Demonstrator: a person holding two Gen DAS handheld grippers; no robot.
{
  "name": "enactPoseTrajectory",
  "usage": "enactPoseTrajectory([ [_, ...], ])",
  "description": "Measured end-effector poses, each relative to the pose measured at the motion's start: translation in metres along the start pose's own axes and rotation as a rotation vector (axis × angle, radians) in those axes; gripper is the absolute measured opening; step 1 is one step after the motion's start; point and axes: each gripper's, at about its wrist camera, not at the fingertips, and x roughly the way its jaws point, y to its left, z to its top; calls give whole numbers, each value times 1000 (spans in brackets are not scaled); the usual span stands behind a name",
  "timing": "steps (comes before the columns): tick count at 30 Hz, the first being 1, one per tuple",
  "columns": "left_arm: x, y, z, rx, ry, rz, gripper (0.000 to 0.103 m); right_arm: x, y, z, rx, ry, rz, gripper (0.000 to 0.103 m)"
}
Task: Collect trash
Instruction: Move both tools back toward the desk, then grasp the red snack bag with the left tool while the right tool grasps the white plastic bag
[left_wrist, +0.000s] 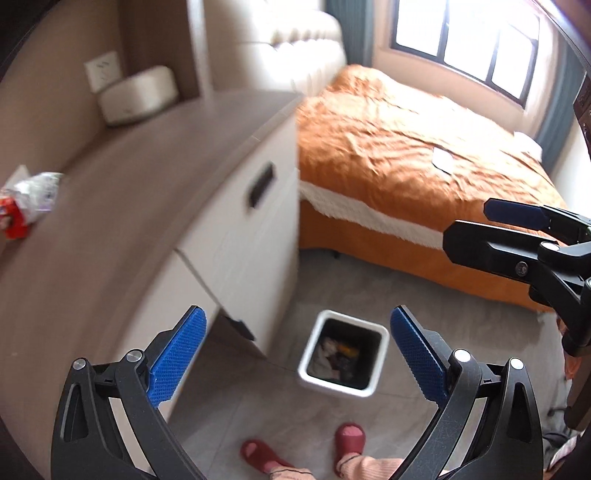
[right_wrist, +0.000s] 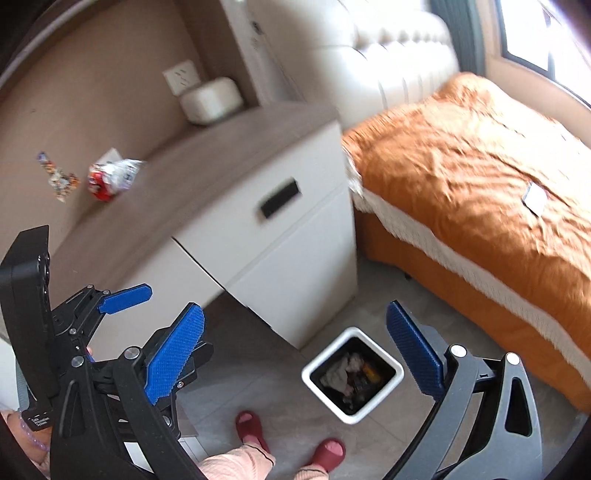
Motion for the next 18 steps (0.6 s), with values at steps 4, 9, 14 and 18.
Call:
enactPoseTrajectory([
  [4, -30, 43, 13, -83, -75, 113, 98, 6, 37, 32, -137, -22, 52, 98],
  [9, -57, 124, 28, -179, -129, 269, 98, 25, 94, 72, -224, -67, 143, 98],
  [14, -68, 204, 42, -247, -170, 372, 98, 57, 156, 106, -289, -61, 184, 98],
  [18, -63, 269, 53, -320, -194, 416, 98, 102, 206, 135, -324, -42, 199, 98],
])
